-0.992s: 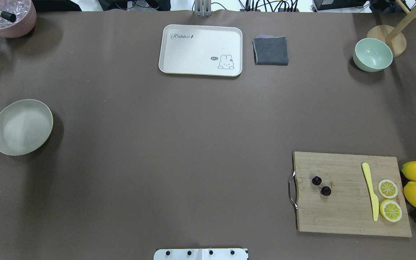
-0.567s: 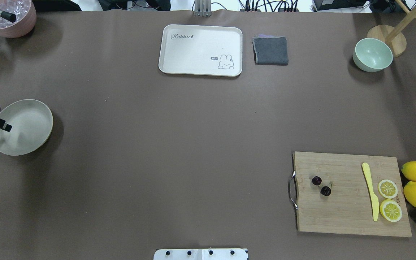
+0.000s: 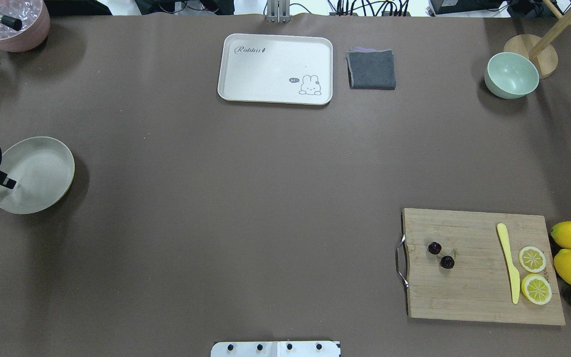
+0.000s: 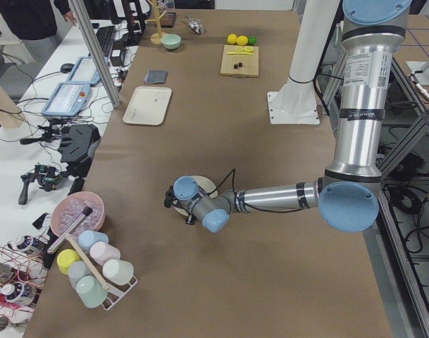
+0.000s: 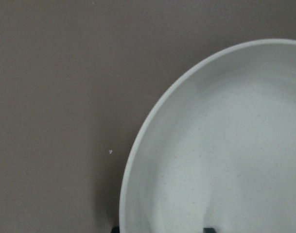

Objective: Place red cherry on plate
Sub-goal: 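Reach the left gripper to the white shallow bowl and grip its rim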

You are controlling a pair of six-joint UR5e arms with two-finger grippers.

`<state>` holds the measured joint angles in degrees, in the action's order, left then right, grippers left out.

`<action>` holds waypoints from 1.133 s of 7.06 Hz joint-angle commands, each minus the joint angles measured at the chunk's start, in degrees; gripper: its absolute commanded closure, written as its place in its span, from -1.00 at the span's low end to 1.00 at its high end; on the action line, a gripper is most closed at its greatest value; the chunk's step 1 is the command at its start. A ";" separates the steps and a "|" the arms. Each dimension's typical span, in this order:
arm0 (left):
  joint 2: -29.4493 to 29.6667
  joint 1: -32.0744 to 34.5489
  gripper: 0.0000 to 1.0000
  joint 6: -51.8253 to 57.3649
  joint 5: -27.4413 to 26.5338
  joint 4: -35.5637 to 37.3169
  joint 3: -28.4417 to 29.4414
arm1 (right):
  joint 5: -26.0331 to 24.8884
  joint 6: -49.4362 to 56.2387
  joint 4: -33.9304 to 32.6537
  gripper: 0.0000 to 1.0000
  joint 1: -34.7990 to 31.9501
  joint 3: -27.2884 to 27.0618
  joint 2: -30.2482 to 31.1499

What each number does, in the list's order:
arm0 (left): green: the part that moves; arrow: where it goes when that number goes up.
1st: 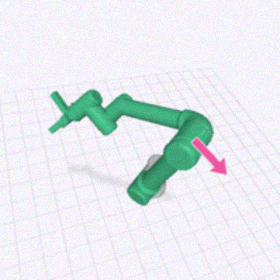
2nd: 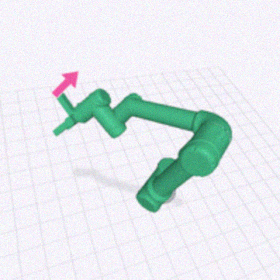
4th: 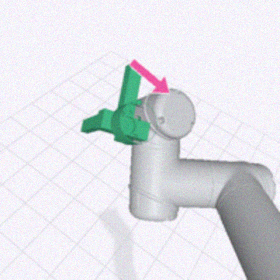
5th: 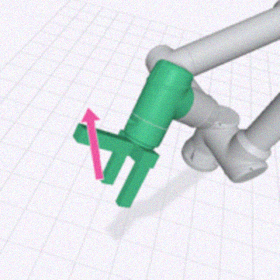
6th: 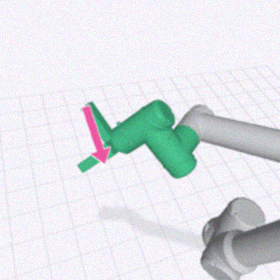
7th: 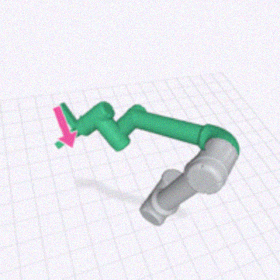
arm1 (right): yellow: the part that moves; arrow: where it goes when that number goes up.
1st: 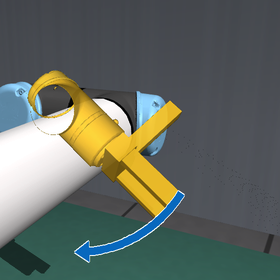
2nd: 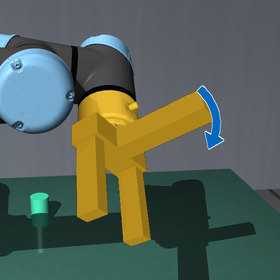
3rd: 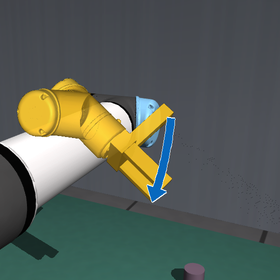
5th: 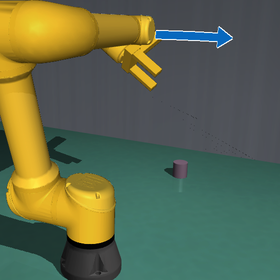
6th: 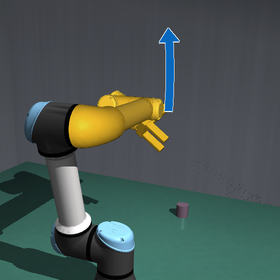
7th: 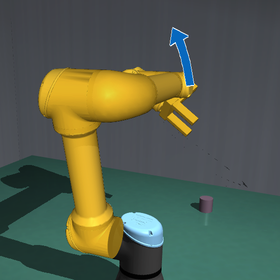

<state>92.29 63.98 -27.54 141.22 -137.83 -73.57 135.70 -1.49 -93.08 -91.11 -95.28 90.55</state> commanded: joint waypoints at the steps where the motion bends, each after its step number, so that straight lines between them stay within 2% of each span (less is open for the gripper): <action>1: 0.00 2.63 1.00 -0.23 2.56 0.46 -0.08 | 0.00 0.00 0.00 -1.00 -0.03 -0.26 0.15; 6: 0.78 3.43 1.00 -4.27 3.61 1.33 -0.17 | 0.09 0.00 0.00 -1.00 -0.03 -0.43 0.68; 8: 5.42 5.27 1.00 -14.25 10.71 1.16 -0.26 | 0.09 0.00 0.00 -1.00 -0.03 -0.43 0.68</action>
<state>95.13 68.19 -36.24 148.17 -136.57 -73.76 135.79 -1.49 -93.08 -91.14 -95.72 91.22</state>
